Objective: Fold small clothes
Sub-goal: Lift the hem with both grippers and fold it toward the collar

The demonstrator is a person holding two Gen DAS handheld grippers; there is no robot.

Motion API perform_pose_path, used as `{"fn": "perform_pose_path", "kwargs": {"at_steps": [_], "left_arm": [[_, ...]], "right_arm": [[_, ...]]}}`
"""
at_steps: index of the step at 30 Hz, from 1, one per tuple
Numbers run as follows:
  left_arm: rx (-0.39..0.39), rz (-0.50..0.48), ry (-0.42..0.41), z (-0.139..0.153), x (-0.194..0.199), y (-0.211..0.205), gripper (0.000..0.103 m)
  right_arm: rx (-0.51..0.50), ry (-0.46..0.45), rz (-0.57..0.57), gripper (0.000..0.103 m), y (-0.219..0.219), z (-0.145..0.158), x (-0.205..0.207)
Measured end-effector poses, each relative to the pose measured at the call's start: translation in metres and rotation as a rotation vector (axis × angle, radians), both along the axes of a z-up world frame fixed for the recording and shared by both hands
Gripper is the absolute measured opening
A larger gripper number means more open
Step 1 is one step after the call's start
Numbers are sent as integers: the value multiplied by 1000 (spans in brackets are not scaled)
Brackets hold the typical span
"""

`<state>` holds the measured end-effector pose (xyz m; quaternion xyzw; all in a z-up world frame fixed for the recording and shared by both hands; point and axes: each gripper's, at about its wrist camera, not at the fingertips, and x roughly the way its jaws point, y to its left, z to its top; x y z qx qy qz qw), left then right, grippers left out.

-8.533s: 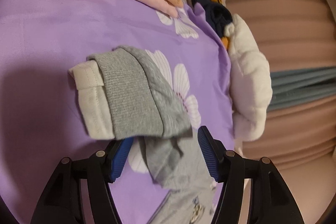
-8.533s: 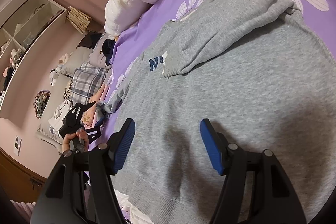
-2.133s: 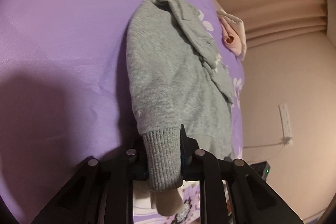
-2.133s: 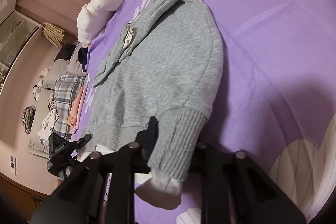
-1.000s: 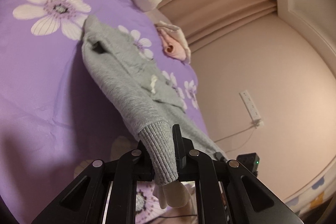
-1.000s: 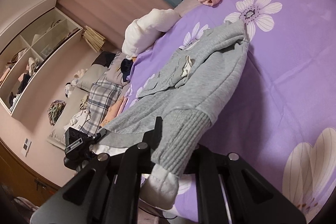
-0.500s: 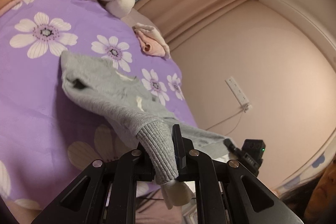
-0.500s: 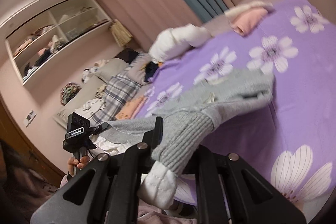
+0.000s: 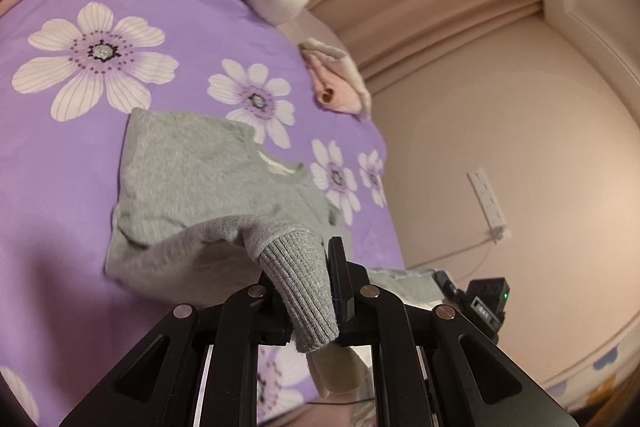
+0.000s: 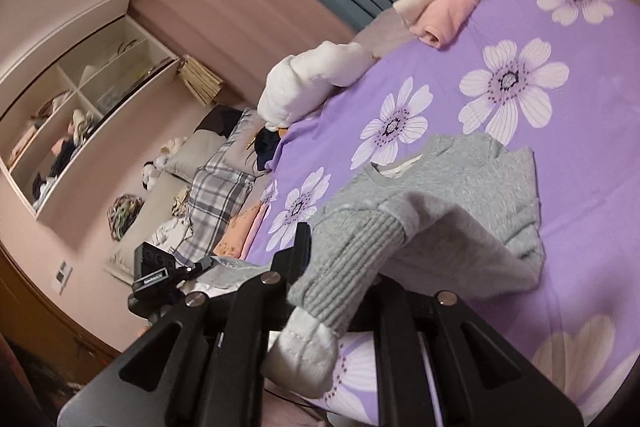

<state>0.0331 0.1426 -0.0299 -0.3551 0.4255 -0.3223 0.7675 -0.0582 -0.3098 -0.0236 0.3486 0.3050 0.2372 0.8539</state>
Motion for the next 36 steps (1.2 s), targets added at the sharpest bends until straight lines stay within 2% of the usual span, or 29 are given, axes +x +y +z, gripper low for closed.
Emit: {"fn": "perform_pose_path", "kwargs": {"at_steps": [4, 14, 36], "left_arm": [[1, 19, 32, -11, 23, -2, 9], [35, 29, 100, -35, 57, -11, 9], [59, 29, 148, -45, 91, -22, 9]], "right_arm": [[16, 47, -22, 12, -4, -12, 26], [29, 120, -50, 12, -7, -35, 59], [43, 178, -81, 13, -14, -54, 88]]}}
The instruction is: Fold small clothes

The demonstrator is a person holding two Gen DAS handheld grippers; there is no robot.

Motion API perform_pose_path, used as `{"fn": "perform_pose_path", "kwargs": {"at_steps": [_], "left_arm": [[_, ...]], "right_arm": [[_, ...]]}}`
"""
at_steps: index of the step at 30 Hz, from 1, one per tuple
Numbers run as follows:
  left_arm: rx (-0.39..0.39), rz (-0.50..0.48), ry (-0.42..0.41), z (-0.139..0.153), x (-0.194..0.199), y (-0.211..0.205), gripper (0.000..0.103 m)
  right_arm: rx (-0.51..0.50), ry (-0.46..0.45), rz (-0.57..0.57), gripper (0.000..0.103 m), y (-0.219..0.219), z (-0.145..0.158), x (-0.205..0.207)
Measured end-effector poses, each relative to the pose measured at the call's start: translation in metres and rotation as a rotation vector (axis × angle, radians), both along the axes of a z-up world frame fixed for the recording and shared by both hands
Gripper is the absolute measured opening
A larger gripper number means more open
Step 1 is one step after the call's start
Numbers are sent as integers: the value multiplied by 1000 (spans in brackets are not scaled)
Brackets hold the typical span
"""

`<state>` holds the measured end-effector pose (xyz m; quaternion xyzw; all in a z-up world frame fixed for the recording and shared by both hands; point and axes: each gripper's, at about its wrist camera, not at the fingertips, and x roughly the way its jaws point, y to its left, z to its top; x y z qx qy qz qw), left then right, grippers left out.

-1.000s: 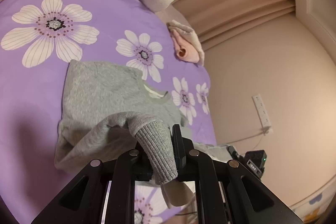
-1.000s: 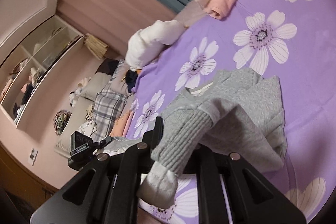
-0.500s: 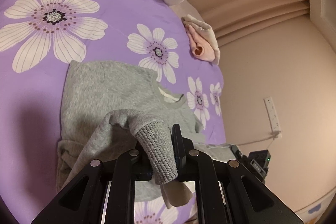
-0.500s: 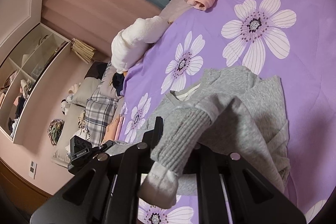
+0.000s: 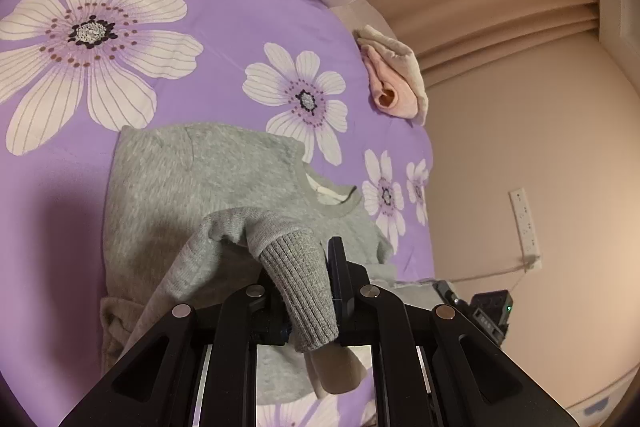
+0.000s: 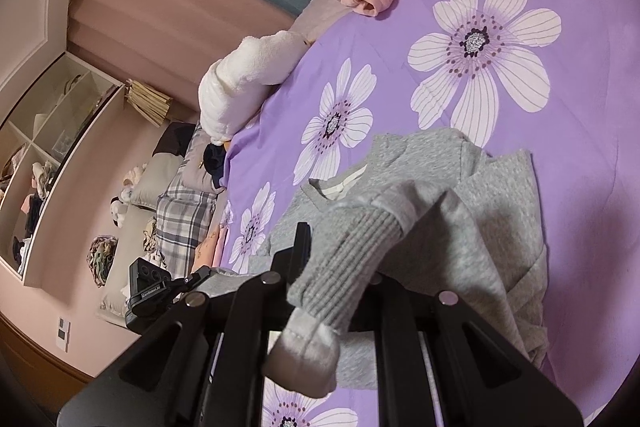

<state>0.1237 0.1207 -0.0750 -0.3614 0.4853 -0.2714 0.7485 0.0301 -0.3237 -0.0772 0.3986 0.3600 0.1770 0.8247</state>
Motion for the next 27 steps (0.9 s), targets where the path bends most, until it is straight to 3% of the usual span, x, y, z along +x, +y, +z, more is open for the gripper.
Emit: {"fn": "perform_pose_path", "kwargs": {"at_steps": [27], "left_arm": [[21, 0, 12, -2, 27, -3, 9]], "right_arm": [[13, -2, -10, 13, -4, -2, 28]]}}
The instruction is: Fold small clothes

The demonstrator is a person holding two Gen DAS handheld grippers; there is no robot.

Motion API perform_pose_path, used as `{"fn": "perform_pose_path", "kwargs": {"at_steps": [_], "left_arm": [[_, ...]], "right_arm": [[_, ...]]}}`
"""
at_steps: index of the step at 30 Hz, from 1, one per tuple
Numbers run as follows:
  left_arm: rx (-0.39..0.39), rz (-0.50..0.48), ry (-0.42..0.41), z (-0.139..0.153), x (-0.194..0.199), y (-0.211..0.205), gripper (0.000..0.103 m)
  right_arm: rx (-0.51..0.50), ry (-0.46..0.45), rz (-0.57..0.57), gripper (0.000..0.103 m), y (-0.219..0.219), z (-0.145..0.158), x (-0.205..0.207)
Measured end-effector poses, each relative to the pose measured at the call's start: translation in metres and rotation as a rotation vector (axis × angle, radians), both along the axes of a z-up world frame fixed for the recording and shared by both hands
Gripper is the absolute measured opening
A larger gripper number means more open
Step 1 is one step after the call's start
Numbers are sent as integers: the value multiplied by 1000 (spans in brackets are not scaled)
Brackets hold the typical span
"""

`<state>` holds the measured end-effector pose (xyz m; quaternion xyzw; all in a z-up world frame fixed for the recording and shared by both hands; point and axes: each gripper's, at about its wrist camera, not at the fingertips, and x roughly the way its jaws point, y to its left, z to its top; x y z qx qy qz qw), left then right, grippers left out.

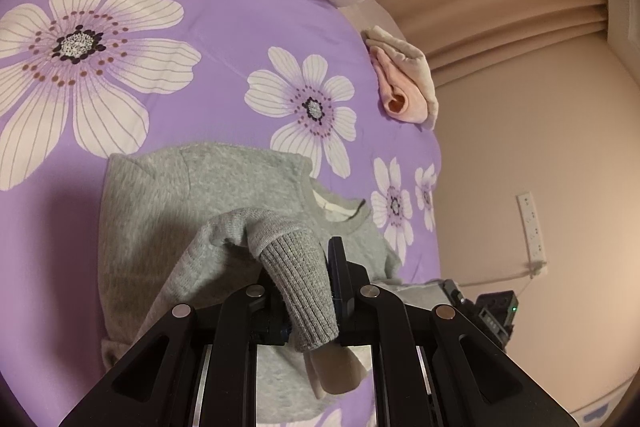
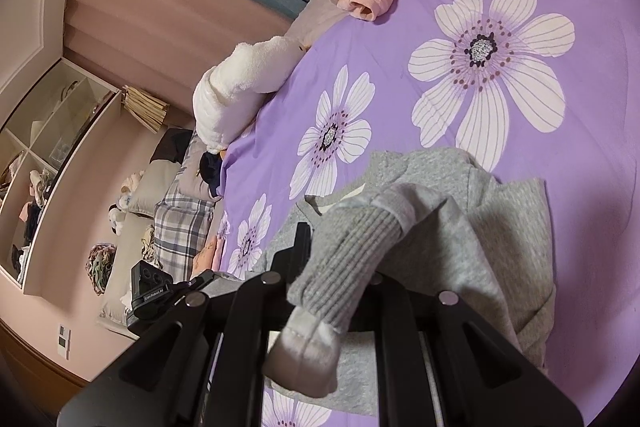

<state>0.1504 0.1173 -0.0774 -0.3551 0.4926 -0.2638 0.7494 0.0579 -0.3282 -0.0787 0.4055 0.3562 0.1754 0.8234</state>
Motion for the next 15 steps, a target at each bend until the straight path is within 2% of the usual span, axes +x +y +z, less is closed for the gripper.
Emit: {"fn": "perform_pose_path", "kwargs": {"at_steps": [15], "left_arm": [[1, 9, -12, 3, 23, -1, 9]], "right_arm": [[-3, -1, -19, 13, -4, -2, 25]]}}
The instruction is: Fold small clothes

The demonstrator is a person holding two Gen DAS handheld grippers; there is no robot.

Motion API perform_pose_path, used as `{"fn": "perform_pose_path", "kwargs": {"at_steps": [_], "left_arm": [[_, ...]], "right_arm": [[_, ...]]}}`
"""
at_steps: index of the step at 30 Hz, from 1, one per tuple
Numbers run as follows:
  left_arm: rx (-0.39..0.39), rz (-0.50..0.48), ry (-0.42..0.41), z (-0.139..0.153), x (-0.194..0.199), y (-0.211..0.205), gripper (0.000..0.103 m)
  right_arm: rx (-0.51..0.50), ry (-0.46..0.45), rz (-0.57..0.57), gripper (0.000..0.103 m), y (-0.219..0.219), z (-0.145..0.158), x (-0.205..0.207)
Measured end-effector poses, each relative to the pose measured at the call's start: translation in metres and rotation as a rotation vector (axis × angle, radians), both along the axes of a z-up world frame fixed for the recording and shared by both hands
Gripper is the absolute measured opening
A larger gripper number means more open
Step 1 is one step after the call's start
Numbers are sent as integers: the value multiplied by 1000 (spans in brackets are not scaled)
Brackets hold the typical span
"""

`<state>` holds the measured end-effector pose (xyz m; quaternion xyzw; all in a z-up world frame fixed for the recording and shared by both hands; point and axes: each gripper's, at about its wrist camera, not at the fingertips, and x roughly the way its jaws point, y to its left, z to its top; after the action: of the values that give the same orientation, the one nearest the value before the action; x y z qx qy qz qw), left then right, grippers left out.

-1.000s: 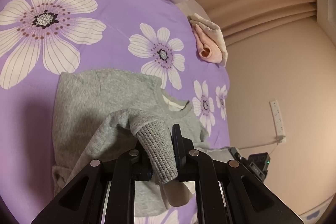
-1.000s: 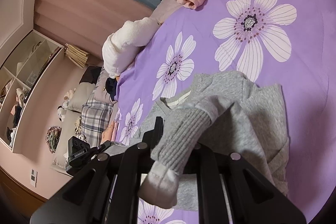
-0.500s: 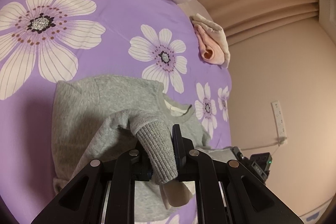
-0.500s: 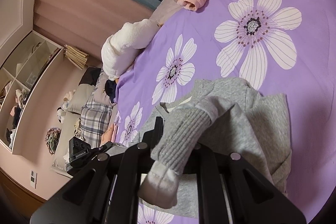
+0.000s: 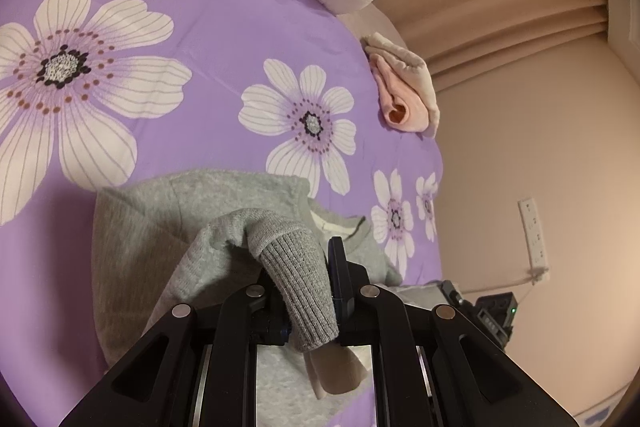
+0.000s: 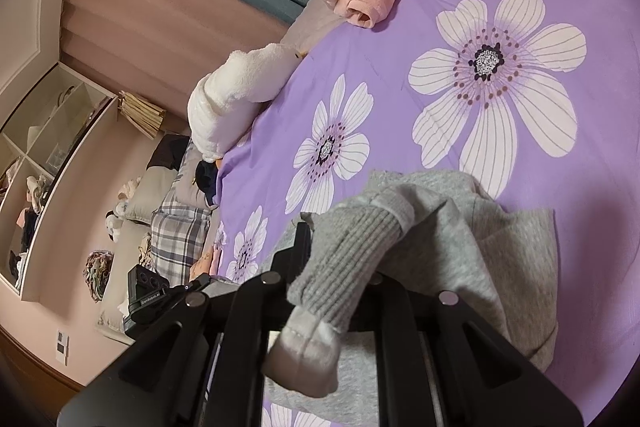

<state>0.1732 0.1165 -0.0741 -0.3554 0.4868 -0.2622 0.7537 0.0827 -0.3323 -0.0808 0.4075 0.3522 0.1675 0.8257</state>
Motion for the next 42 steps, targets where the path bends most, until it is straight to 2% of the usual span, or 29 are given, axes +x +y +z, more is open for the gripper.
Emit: {"fn": "perform_pose_path", "kwargs": {"at_steps": [21, 37, 42], "left_arm": [[6, 9, 25, -13, 26, -3, 9], [41, 4, 44, -26, 37, -9, 9], [75, -2, 51, -31, 39, -13, 9]], "right_arm": [[-17, 25, -11, 13, 2, -8, 21], [-21, 61, -13, 13, 2, -18, 32], [-13, 80, -9, 13, 0, -25, 36]]}}
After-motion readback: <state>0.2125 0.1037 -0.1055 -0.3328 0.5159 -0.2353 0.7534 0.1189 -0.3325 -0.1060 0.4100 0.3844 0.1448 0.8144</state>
